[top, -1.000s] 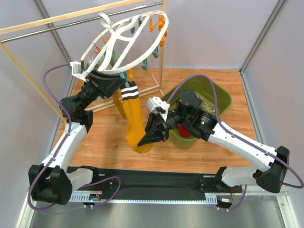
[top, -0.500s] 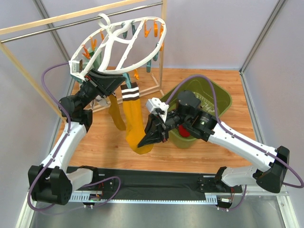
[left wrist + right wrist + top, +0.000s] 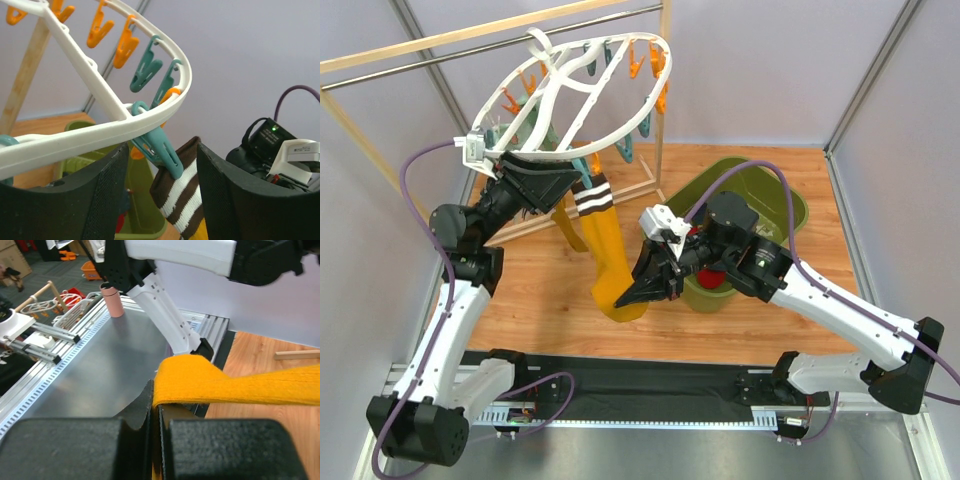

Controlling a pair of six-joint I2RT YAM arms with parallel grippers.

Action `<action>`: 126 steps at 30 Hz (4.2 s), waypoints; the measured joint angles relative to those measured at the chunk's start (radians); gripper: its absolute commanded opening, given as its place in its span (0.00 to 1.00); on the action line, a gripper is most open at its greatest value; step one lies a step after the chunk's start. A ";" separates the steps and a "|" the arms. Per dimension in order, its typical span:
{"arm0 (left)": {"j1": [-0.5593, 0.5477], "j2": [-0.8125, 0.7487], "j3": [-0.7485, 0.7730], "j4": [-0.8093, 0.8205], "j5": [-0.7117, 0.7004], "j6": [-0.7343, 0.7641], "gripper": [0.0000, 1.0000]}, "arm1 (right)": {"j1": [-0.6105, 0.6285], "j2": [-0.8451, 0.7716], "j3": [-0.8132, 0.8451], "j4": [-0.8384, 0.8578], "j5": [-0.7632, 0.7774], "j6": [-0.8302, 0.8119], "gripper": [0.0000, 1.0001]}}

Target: Remove the socks clipped to the hanger

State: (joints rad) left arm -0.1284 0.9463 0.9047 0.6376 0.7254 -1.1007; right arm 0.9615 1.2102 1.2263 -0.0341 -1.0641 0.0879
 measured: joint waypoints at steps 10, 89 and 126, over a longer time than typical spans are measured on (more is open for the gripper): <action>0.000 -0.075 0.193 -0.526 -0.020 0.275 0.69 | 0.001 -0.004 0.000 -0.003 0.142 0.019 0.00; 0.047 0.161 -0.142 0.578 0.013 -0.306 0.88 | 0.015 0.017 0.034 0.046 -0.009 0.065 0.00; 0.025 -0.159 -0.152 0.214 -0.048 -0.181 0.84 | 0.045 0.051 0.040 0.125 -0.046 0.121 0.00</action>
State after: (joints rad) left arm -0.1032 0.7872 0.7525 0.8513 0.6773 -1.2819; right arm 1.0069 1.2613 1.2667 0.0910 -1.1099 0.2089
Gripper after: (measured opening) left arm 0.849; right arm 0.010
